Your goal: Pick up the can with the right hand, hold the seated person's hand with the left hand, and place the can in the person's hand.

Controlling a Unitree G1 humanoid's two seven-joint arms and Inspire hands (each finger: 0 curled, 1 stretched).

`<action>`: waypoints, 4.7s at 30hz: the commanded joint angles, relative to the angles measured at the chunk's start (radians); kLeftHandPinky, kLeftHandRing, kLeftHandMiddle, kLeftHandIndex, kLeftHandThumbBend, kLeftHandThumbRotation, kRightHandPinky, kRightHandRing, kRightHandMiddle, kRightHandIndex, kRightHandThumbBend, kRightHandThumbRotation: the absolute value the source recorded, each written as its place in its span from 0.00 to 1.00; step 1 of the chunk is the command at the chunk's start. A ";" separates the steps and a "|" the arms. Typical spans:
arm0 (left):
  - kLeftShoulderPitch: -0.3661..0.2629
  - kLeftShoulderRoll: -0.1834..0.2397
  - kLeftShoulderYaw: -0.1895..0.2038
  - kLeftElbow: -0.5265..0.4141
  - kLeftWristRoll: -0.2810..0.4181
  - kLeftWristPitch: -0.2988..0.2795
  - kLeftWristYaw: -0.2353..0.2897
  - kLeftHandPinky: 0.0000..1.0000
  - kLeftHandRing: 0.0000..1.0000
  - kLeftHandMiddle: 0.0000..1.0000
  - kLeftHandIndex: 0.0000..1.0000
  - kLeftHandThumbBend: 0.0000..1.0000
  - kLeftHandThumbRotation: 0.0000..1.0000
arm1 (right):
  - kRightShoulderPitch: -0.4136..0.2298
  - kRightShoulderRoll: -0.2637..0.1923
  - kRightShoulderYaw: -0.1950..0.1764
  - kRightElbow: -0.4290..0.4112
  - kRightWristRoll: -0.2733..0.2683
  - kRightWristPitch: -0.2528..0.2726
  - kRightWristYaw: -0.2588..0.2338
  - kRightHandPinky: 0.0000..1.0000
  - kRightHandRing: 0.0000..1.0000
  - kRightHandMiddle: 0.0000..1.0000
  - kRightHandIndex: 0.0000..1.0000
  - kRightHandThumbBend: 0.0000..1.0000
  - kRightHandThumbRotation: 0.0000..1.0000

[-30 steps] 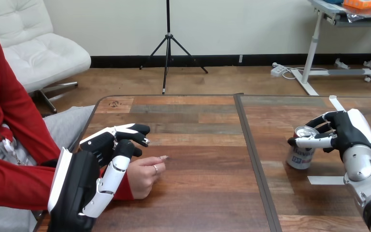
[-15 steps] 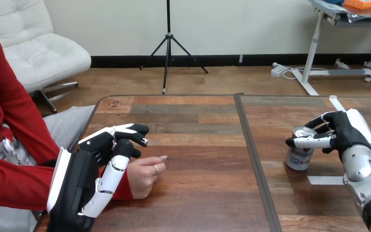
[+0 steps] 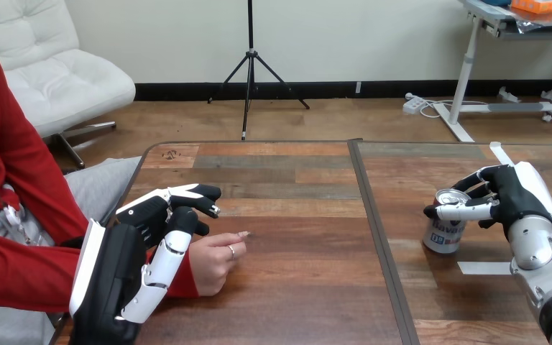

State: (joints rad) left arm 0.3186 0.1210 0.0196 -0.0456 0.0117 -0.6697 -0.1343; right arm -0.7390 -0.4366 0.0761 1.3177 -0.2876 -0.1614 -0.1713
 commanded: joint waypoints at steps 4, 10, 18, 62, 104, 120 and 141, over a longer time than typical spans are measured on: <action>-0.038 0.010 0.012 -0.047 0.008 -0.001 0.008 0.54 0.71 0.69 0.51 0.49 0.82 | -0.024 -0.018 0.000 -0.013 -0.007 -0.043 0.003 0.41 0.45 0.48 0.48 0.80 0.00; -0.040 0.011 0.012 -0.048 0.008 -0.002 0.007 0.55 0.71 0.69 0.51 0.50 0.83 | -0.025 -0.026 -0.003 -0.018 -0.005 -0.057 0.015 0.41 0.45 0.47 0.48 0.79 0.00; -0.042 0.016 0.028 -0.063 0.045 0.000 0.026 0.54 0.70 0.68 0.51 0.49 0.82 | -0.032 -0.039 0.001 -0.030 -0.010 -0.077 0.027 0.40 0.44 0.47 0.48 0.78 0.00; -0.091 0.233 0.167 -0.265 0.466 0.180 0.054 0.70 0.82 0.86 0.82 0.99 0.56 | -0.061 -0.115 -0.003 -0.147 -0.002 -0.127 0.186 0.36 0.41 0.45 0.48 0.77 0.00; -0.250 0.419 0.064 -0.123 0.704 0.232 0.031 0.73 0.84 0.85 0.82 1.00 0.47 | -0.038 -0.100 -0.022 -0.263 0.030 -0.196 0.236 0.41 0.43 0.47 0.48 0.76 0.00; -0.299 0.442 0.018 -0.035 0.746 0.284 0.041 0.77 0.82 0.84 0.83 1.00 0.47 | -0.026 -0.100 -0.018 -0.310 0.034 -0.204 0.240 0.39 0.41 0.45 0.47 0.77 0.00; -0.390 0.471 -0.055 0.122 0.735 0.352 0.007 0.81 0.84 0.86 0.84 1.00 0.49 | -0.014 -0.102 -0.025 -0.338 0.044 -0.247 0.254 0.36 0.39 0.43 0.47 0.77 0.00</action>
State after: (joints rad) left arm 0.0157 0.5704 -0.0118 0.0299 0.7541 -0.3239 -0.1351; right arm -0.7303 -0.5311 0.0752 1.0320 -0.2687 -0.3708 0.0875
